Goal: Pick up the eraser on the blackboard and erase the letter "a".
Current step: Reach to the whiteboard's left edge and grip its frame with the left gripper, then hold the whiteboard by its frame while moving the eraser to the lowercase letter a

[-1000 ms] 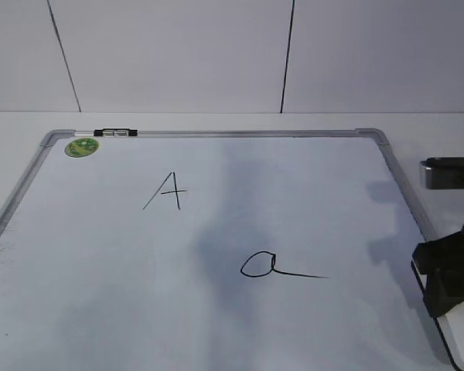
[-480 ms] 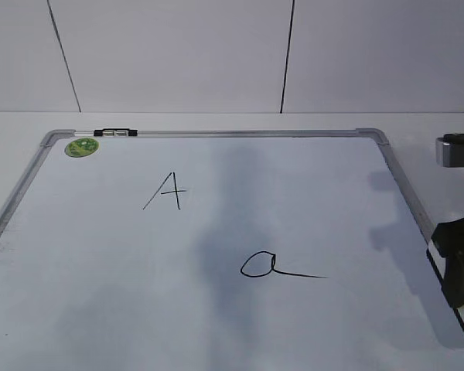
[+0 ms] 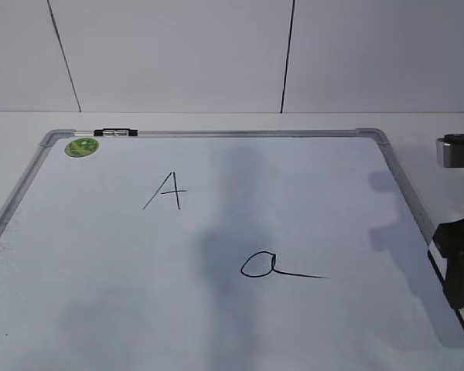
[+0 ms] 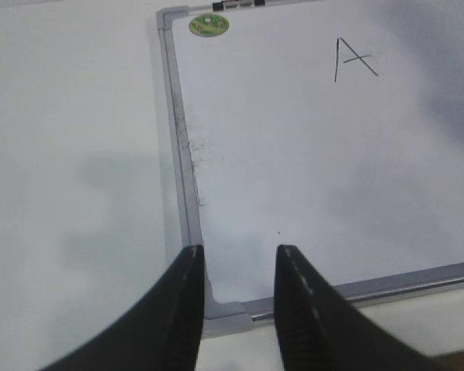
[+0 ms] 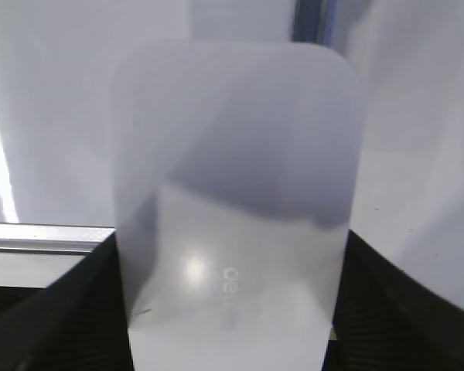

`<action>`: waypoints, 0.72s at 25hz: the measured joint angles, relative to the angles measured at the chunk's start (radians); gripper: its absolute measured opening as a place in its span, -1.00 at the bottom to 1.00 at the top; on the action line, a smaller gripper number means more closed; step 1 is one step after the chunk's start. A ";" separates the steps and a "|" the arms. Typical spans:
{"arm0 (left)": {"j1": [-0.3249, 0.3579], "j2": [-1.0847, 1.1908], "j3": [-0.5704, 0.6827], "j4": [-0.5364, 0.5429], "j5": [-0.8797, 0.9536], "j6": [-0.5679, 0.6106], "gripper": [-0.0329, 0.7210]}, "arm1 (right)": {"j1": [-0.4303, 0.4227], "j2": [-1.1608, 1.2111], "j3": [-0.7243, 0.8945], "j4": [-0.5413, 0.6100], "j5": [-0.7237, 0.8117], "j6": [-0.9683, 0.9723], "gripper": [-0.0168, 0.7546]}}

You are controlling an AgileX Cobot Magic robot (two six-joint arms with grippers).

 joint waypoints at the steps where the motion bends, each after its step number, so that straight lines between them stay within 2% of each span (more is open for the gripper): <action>1: 0.000 0.026 0.000 -0.002 -0.003 0.000 -0.28 | 0.000 0.000 0.000 0.000 0.000 0.000 0.53; 9: 0.000 0.303 -0.090 -0.013 -0.110 0.000 -0.28 | 0.000 0.000 0.000 0.000 -0.138 0.000 0.53; 18: 0.000 0.839 -0.273 -0.045 -0.130 0.000 -0.28 | 0.000 0.000 0.000 -0.019 -0.194 0.000 0.53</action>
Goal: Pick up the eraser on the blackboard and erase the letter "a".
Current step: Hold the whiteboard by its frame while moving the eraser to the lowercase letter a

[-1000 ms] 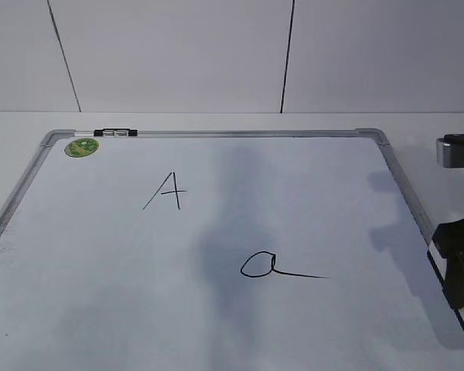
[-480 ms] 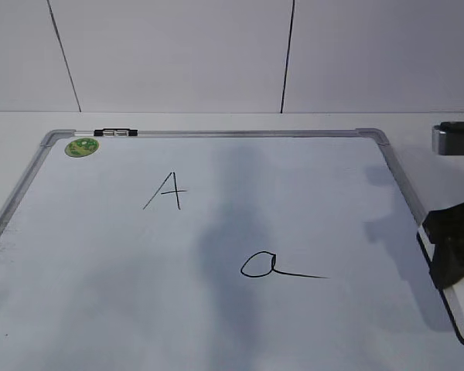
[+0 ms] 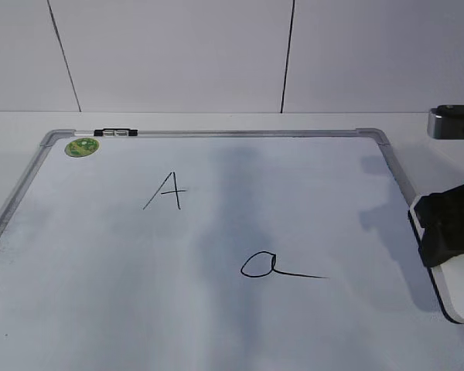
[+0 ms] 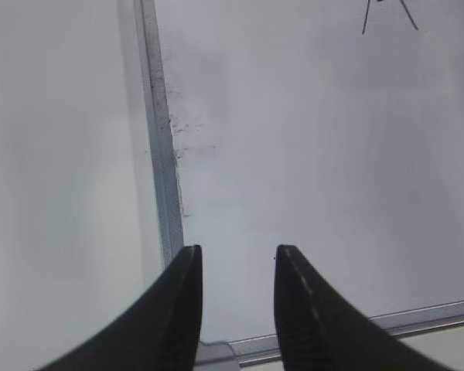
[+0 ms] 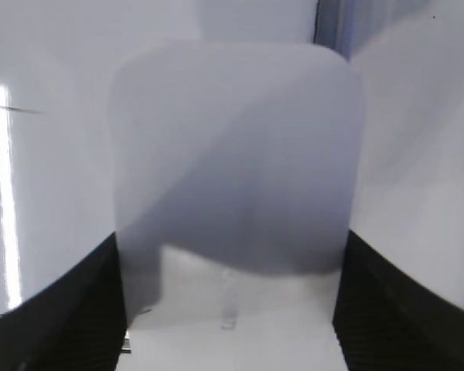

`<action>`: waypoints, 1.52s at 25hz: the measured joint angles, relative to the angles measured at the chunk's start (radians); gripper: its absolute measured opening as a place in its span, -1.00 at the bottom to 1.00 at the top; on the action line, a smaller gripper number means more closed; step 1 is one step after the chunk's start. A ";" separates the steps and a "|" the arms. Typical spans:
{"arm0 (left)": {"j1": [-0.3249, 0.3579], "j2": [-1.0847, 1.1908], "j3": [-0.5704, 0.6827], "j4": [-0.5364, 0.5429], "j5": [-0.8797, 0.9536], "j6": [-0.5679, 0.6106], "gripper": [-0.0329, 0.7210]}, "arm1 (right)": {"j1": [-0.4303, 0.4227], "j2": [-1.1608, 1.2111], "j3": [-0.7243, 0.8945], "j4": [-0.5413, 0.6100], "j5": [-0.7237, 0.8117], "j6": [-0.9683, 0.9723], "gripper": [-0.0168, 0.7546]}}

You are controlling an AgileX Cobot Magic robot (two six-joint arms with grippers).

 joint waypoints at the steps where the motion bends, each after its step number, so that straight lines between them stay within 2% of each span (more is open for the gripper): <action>1: 0.000 0.066 -0.028 -0.001 0.000 0.000 -0.28 | 0.000 0.000 0.000 -0.008 0.000 0.000 0.53; 8: 0.000 0.446 -0.194 0.014 -0.016 0.000 -0.27 | 0.000 0.000 0.000 -0.018 -0.002 0.000 0.53; 15: 0.000 0.694 -0.294 0.089 -0.082 0.000 -0.18 | 0.000 0.000 0.000 -0.018 -0.004 0.000 0.53; 18: 0.000 0.774 -0.326 0.095 -0.102 0.000 -0.02 | 0.000 0.000 0.000 -0.018 -0.006 0.000 0.53; 21: 0.000 0.837 -0.350 0.103 -0.109 0.000 0.29 | 0.000 0.000 0.000 -0.018 -0.006 0.000 0.53; 24: 0.000 0.874 -0.376 0.113 -0.109 0.000 0.68 | 0.000 0.000 0.000 -0.018 -0.006 0.000 0.53; 27: 0.000 0.885 -0.401 0.123 -0.111 0.000 0.85 | 0.000 0.000 0.000 -0.018 -0.006 0.000 0.53; 32: 0.009 0.897 -0.443 0.127 -0.131 0.000 0.85 | 0.000 0.000 0.000 -0.018 -0.006 0.000 0.53; 38: 0.063 0.960 -0.497 0.087 -0.062 0.002 0.69 | 0.000 0.000 0.000 -0.020 -0.006 0.000 0.53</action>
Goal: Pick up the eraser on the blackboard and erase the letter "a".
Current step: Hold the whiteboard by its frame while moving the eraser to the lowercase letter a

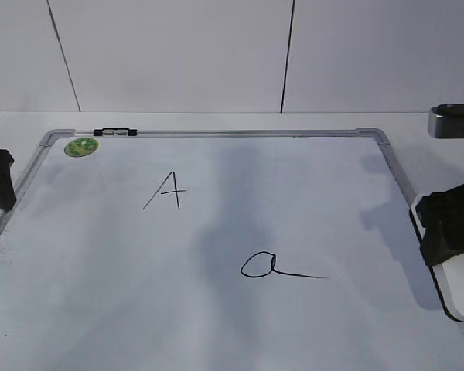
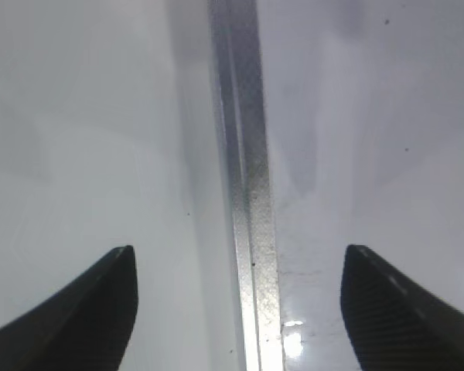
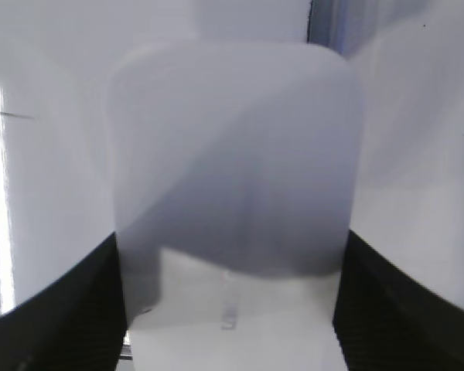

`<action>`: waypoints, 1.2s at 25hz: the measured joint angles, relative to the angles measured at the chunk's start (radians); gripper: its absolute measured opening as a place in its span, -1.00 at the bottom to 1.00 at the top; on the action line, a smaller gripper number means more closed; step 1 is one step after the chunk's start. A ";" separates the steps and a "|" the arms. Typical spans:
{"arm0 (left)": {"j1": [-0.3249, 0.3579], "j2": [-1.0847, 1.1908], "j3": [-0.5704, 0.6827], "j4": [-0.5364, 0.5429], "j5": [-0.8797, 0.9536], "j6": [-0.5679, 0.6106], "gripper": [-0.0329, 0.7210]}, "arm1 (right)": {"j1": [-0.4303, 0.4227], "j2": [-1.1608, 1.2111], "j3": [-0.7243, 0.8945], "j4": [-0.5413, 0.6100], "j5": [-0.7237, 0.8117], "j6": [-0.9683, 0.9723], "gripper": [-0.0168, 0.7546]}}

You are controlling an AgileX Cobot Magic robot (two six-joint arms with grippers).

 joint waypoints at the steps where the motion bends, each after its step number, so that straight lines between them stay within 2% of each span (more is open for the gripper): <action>1: 0.012 0.008 -0.005 -0.018 0.009 0.012 0.66 | 0.000 0.000 0.000 0.000 0.000 0.000 0.53; 4: 0.035 0.013 -0.008 -0.049 0.017 0.038 0.55 | 0.000 0.000 0.000 0.000 0.000 0.000 0.53; 9: 0.038 0.018 -0.010 -0.075 0.022 0.063 0.21 | 0.000 0.000 0.000 -0.002 -0.004 0.000 0.53; 13: 0.038 0.046 -0.021 -0.093 0.031 0.073 0.10 | 0.000 0.000 0.000 -0.002 -0.006 0.000 0.53; 18: 0.038 0.065 -0.021 -0.095 0.037 0.075 -0.15 | 0.000 0.000 0.000 -0.003 -0.006 0.000 0.53; 23: 0.038 0.069 -0.021 -0.096 0.037 0.075 -0.26 | 0.000 0.000 0.000 -0.003 -0.006 0.000 0.53; 30: 0.038 0.084 -0.021 -0.098 0.037 0.077 -0.29 | 0.000 0.000 0.000 -0.003 -0.008 0.000 0.53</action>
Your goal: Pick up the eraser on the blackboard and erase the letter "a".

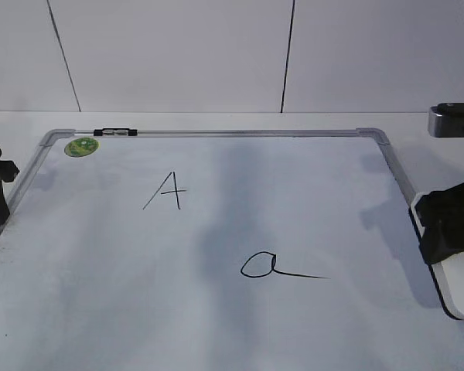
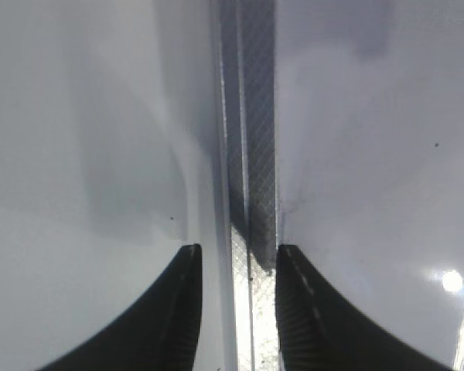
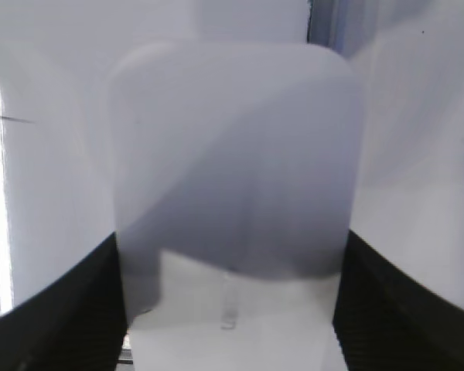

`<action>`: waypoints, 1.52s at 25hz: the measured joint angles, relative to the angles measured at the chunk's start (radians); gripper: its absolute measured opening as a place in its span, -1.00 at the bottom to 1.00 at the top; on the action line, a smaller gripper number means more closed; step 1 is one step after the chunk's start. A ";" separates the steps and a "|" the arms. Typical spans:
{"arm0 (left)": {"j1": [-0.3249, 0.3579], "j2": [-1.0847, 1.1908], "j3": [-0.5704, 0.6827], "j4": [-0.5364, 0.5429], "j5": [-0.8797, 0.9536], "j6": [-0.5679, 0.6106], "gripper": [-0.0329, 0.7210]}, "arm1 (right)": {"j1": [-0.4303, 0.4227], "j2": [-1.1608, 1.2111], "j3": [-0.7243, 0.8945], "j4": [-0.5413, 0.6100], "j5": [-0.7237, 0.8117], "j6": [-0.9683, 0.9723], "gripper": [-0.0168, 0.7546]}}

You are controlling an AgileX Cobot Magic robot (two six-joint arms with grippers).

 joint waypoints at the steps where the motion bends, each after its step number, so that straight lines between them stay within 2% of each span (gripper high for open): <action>1: 0.000 0.000 0.000 0.000 0.000 0.000 -0.29 | 0.000 0.000 0.000 0.000 0.000 0.000 0.53; 5: 0.000 0.005 0.000 0.000 0.000 0.000 -0.30 | 0.000 0.000 0.000 0.000 0.000 0.000 0.53; 20: 0.000 0.016 0.000 -0.002 0.000 0.000 -0.73 | 0.000 0.000 0.000 0.000 -0.001 0.000 0.53; 32: 0.000 0.016 0.000 -0.006 0.000 0.000 -0.79 | 0.000 0.000 0.000 -0.002 -0.001 -0.002 0.53; 38: 0.000 0.016 0.000 -0.008 0.000 0.000 -0.79 | 0.000 0.000 0.000 0.024 -0.001 -0.085 0.53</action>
